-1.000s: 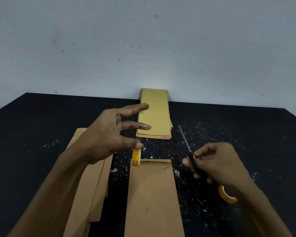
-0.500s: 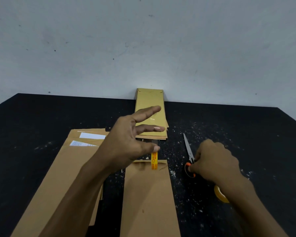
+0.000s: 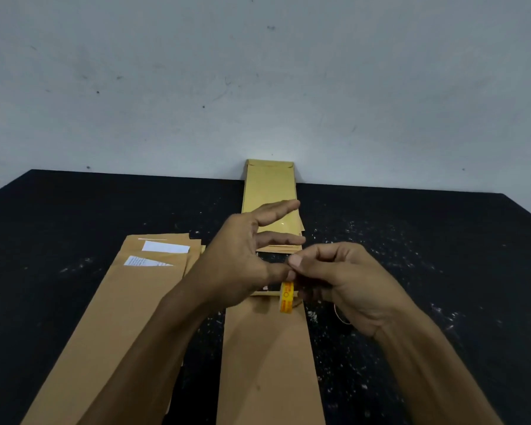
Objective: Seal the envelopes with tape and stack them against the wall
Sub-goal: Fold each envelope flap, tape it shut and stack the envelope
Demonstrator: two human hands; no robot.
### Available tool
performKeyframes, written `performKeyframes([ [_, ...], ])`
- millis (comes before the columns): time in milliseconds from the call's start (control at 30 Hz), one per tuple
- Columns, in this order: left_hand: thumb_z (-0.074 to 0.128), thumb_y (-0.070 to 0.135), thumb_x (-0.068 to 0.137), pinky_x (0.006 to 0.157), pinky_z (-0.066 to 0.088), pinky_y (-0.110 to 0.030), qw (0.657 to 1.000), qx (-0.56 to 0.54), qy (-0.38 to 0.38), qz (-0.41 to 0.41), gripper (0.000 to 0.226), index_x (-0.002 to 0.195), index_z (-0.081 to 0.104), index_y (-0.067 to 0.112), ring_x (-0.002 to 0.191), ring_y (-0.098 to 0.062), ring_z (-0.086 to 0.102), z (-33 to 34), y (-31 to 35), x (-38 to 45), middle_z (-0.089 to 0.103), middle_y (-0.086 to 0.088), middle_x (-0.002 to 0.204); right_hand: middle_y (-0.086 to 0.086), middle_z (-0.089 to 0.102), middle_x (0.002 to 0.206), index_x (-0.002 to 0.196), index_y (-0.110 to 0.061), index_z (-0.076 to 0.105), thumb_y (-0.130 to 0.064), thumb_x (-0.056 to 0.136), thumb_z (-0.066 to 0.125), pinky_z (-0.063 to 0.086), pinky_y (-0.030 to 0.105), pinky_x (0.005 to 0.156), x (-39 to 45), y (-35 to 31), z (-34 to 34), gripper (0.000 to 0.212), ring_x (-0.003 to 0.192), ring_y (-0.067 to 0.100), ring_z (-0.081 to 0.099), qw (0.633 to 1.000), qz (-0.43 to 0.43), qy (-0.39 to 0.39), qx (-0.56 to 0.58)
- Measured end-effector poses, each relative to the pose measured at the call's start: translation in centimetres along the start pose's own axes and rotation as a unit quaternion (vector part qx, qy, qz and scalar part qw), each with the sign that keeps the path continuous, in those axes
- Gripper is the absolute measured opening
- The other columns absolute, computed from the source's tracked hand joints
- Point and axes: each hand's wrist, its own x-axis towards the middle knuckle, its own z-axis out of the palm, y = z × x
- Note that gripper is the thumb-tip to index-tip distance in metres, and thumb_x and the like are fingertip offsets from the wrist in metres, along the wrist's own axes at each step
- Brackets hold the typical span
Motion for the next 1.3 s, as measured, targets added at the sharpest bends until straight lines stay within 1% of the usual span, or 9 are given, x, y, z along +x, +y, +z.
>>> performKeyframes([
  [100,0.08,-0.011,0.07,0.083,0.061,-0.038,0.997,-0.036,0.063,-0.009,0.087,0.145,0.047,0.019,0.123,-0.007,0.059,-0.2,-0.7,0.6,0.047,0.012,0.149,0.016,0.074,0.082,0.078,-0.005,0.076,-0.015,0.079,0.072,0.06,0.031,0.07,0.8,0.9,0.4,0.011,0.076,0.023,0.068,0.994,-0.071,0.069,0.033],
  [233,0.09,0.018,0.067,0.081,0.054,-0.012,0.988,0.054,0.146,0.012,0.078,0.137,0.056,0.023,0.124,-0.005,0.056,-0.2,-1.5,0.9,0.048,0.012,0.147,0.012,0.076,0.082,0.084,-0.008,0.076,-0.007,0.088,0.07,0.06,0.027,0.069,1.8,1.2,0.7,0.007,0.074,0.017,0.071,0.973,-0.121,0.193,0.027],
  [367,0.082,0.063,0.052,0.09,0.057,-0.038,0.969,0.207,0.133,-0.002,0.065,0.106,0.067,0.028,0.124,-0.009,0.054,0.3,-3.1,0.7,0.048,0.011,0.147,0.005,0.076,0.075,0.079,-0.014,0.077,-0.009,0.088,0.072,0.062,0.036,0.074,3.1,2.0,0.5,0.012,0.075,0.016,0.073,0.962,-0.108,0.248,-0.035],
  [533,0.08,0.034,0.078,0.099,0.049,-0.046,0.94,0.313,0.134,-0.023,0.02,0.079,0.072,0.016,0.127,-0.019,0.051,1.1,-5.1,1.5,0.051,0.0,0.146,0.001,0.075,0.07,0.077,-0.02,0.077,-0.014,0.089,0.073,0.055,0.026,0.059,4.4,3.5,0.2,0.014,0.069,0.016,0.074,0.959,-0.059,0.257,-0.104],
  [667,0.077,0.033,0.081,0.096,0.05,-0.043,0.921,0.367,0.128,-0.038,0.016,0.078,0.072,0.018,0.125,-0.019,0.053,0.9,-5.9,2.1,0.051,0.0,0.146,-0.008,0.073,0.075,0.083,-0.028,0.078,-0.025,0.09,0.073,0.057,0.026,0.067,5.2,4.6,-0.1,0.009,0.074,0.009,0.068,0.908,-0.059,0.26,-0.322],
  [833,0.073,0.041,0.084,0.1,0.047,-0.046,0.903,0.415,0.076,-0.086,0.02,0.084,0.073,0.02,0.127,-0.019,0.05,1.5,-6.1,2.4,0.045,0.003,0.151,0.001,0.073,0.092,0.094,-0.024,0.08,-0.024,0.091,0.071,0.059,0.035,0.076,6.2,4.5,0.2,0.009,0.087,0.016,0.065,0.864,-0.004,0.241,-0.443],
  [1100,0.067,0.048,0.087,0.099,0.047,-0.043,0.892,0.434,0.057,-0.113,0.029,0.1,0.072,0.022,0.127,-0.018,0.049,1.6,-5.8,2.6,0.042,0.006,0.152,0.008,0.064,0.107,0.097,-0.021,0.078,-0.025,0.092,0.07,0.039,0.022,0.068,6.9,5.1,-0.4,0.01,0.086,0.01,0.039,0.855,0.038,0.241,-0.458],
  [1200,0.064,0.049,0.089,0.1,0.045,-0.041,0.888,0.444,0.044,-0.111,0.031,0.105,0.072,0.023,0.129,-0.016,0.047,1.5,-5.6,2.5,0.041,0.007,0.152,0.004,0.063,0.095,0.093,-0.019,0.067,-0.02,0.085,0.08,0.046,0.018,0.058,6.8,5.2,-0.7,0.015,0.075,0.005,0.051,0.869,-0.003,0.273,-0.413],
  [1300,0.063,0.051,0.089,0.102,0.041,-0.038,0.885,0.451,0.017,-0.113,0.033,0.111,0.068,0.027,0.133,-0.015,0.043,1.1,-5.4,2.3,0.038,0.009,0.154,0.004,0.063,0.085,0.087,-0.021,0.061,-0.015,0.08,0.083,0.061,0.037,0.063,6.9,5.5,-0.9,0.024,0.071,0.019,0.068,0.888,-0.014,0.283,-0.362],
])
